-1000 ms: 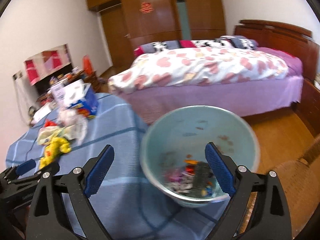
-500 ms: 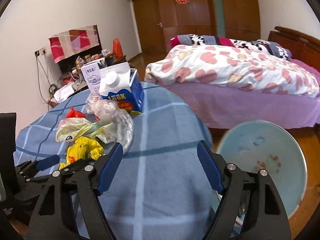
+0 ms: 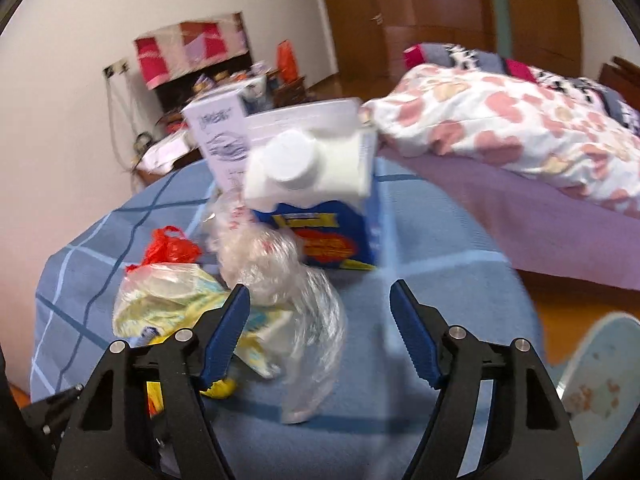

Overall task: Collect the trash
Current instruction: 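Grasp the yellow plastic bag with the left tool while the right tool grasps a clear plastic bag, then carry the yellow bag and clear bag over the teal bin and open the right tool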

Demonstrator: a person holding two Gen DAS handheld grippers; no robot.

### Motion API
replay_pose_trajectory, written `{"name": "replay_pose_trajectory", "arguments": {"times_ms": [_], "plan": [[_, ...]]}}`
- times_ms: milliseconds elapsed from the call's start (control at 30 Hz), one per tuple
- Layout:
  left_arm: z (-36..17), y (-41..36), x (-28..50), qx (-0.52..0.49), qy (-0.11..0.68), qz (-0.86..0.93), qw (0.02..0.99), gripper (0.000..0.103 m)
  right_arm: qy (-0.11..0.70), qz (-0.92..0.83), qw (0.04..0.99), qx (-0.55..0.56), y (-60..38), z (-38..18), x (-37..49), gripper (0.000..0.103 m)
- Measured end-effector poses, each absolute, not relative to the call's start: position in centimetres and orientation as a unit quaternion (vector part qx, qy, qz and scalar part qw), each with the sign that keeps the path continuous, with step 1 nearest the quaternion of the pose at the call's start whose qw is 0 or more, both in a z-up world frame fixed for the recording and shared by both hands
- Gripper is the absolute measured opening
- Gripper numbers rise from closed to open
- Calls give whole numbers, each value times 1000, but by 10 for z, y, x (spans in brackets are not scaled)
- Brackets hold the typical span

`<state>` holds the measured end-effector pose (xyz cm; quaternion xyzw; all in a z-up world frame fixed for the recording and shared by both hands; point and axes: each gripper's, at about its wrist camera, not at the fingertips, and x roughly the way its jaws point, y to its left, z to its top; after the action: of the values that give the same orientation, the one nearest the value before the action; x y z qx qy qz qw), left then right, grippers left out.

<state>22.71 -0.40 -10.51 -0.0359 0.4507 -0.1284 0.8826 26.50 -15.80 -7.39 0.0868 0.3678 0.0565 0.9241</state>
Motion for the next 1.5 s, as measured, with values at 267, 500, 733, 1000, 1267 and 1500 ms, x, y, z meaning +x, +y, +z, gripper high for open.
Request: {"name": "replay_pose_trajectory", "arguments": {"times_ms": [267, 500, 733, 1000, 1267, 1500], "plan": [[-96, 9, 215, -43, 433, -123, 892, 32, 397, 113, 908, 78, -140, -77, 280, 29], [-81, 23, 197, -54, 416, -117, 900, 32, 363, 118, 919, 95, -139, -56, 237, 15], [-58, 22, 169, -53, 384, -124, 913, 32, 302, 88, 942, 114, -144, -34, 168, 15], [-51, 3, 142, -18, 371, -126, 920, 32, 280, 56, 949, 131, -160, -34, 111, 15], [-44, -13, 121, 9, 358, -123, 926, 32, 272, 35, 951, 146, -171, -38, 70, 15], [-39, -26, 106, 25, 348, -130, 928, 32, 249, 15, 958, 140, -180, -33, 41, 15]]}}
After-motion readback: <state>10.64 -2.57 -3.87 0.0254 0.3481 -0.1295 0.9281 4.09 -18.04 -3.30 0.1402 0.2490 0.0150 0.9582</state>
